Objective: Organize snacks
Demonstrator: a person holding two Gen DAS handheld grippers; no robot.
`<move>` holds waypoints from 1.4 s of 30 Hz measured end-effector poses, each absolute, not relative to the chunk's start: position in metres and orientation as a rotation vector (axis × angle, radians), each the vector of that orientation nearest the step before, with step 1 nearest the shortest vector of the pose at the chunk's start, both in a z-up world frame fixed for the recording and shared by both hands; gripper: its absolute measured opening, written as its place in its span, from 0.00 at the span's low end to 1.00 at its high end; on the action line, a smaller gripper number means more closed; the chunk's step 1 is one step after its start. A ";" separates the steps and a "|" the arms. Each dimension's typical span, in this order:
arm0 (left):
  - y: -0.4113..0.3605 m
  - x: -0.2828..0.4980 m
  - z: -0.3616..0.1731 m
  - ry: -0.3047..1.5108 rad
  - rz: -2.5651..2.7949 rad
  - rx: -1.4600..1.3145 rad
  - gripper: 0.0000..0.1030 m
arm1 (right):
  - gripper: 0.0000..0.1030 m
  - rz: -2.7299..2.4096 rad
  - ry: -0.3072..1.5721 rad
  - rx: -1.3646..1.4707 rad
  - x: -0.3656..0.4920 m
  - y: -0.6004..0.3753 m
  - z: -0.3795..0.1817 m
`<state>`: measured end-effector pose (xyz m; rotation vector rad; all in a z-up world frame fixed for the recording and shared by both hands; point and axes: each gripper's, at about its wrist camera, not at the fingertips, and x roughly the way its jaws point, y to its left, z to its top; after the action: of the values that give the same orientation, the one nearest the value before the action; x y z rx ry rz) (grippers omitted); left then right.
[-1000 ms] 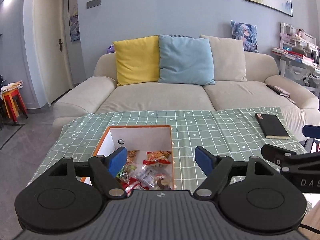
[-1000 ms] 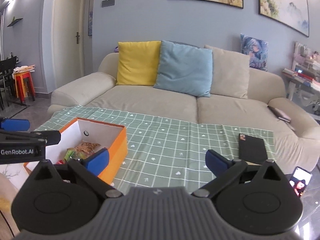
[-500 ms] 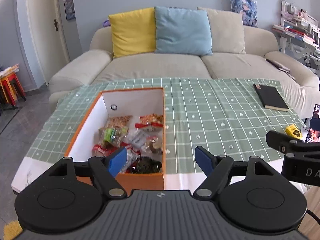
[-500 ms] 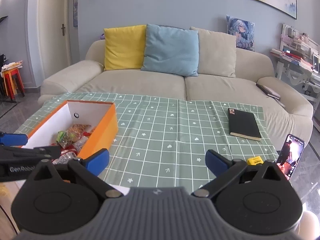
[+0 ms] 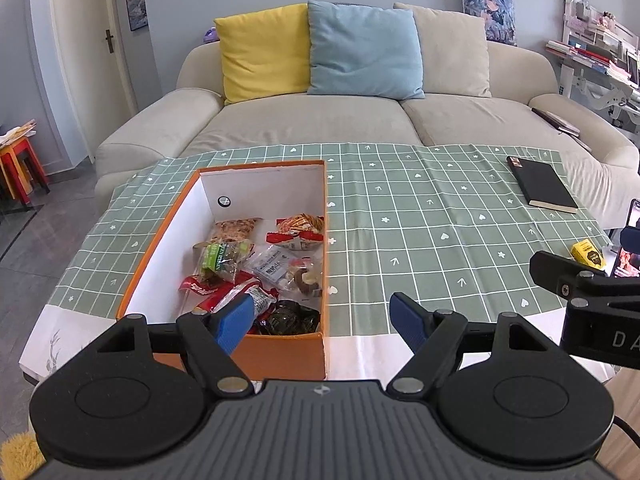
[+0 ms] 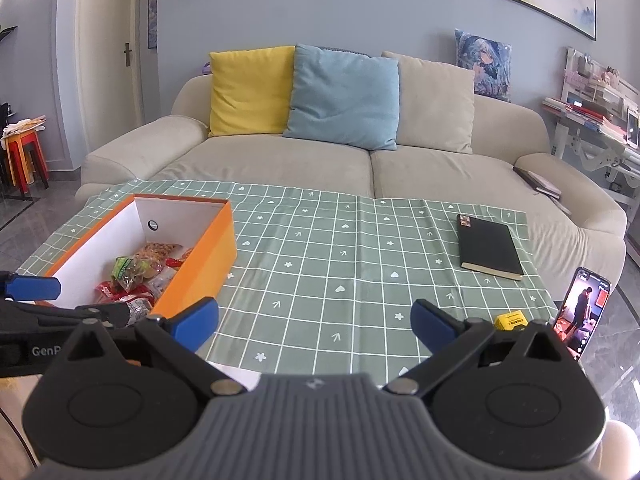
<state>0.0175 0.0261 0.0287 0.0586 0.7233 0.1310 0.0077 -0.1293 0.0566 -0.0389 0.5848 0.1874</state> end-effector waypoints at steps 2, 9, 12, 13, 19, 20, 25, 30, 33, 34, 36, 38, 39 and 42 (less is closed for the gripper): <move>0.026 0.018 0.029 0.725 0.128 0.061 0.88 | 0.96 0.186 0.587 -0.038 0.008 -0.129 0.056; 0.026 0.018 0.029 0.726 0.127 0.060 0.88 | 0.96 0.189 0.586 -0.043 0.008 -0.128 0.056; 0.027 0.018 0.029 0.726 0.126 0.059 0.88 | 0.96 0.190 0.585 -0.048 0.008 -0.128 0.056; 0.026 0.018 0.029 0.725 0.126 0.059 0.88 | 0.96 0.191 0.585 -0.049 0.008 -0.127 0.056; 0.026 0.018 0.029 0.725 0.124 0.061 0.88 | 0.96 0.191 0.586 -0.049 0.008 -0.127 0.055; 0.026 0.018 0.029 0.725 0.124 0.062 0.88 | 0.96 0.192 0.587 -0.049 0.008 -0.127 0.055; 0.025 0.018 0.028 0.726 0.123 0.069 0.88 | 0.96 0.192 0.591 -0.052 0.009 -0.126 0.053; 0.026 0.018 0.029 0.725 0.122 0.068 0.88 | 0.96 0.191 0.588 -0.054 0.009 -0.125 0.053; 0.026 0.017 0.029 0.725 0.121 0.067 0.88 | 0.96 0.191 0.591 -0.053 0.008 -0.125 0.052; 0.026 0.017 0.029 0.726 0.120 0.067 0.88 | 0.96 0.192 0.591 -0.053 0.008 -0.125 0.053; 0.026 0.017 0.029 0.726 0.117 0.067 0.88 | 0.96 0.192 0.590 -0.055 0.008 -0.124 0.053; 0.025 0.018 0.029 0.725 0.116 0.067 0.88 | 0.96 0.194 0.589 -0.058 0.008 -0.123 0.053; 0.025 0.017 0.029 0.724 0.115 0.067 0.88 | 0.96 0.195 0.589 -0.060 0.008 -0.123 0.053; 0.025 0.017 0.029 0.724 0.115 0.066 0.88 | 0.96 0.196 0.590 -0.062 0.008 -0.122 0.052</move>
<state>0.0173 0.0248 0.0295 0.0661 0.7238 0.1152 0.0077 -0.1223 0.0524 -0.0618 0.5895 0.1960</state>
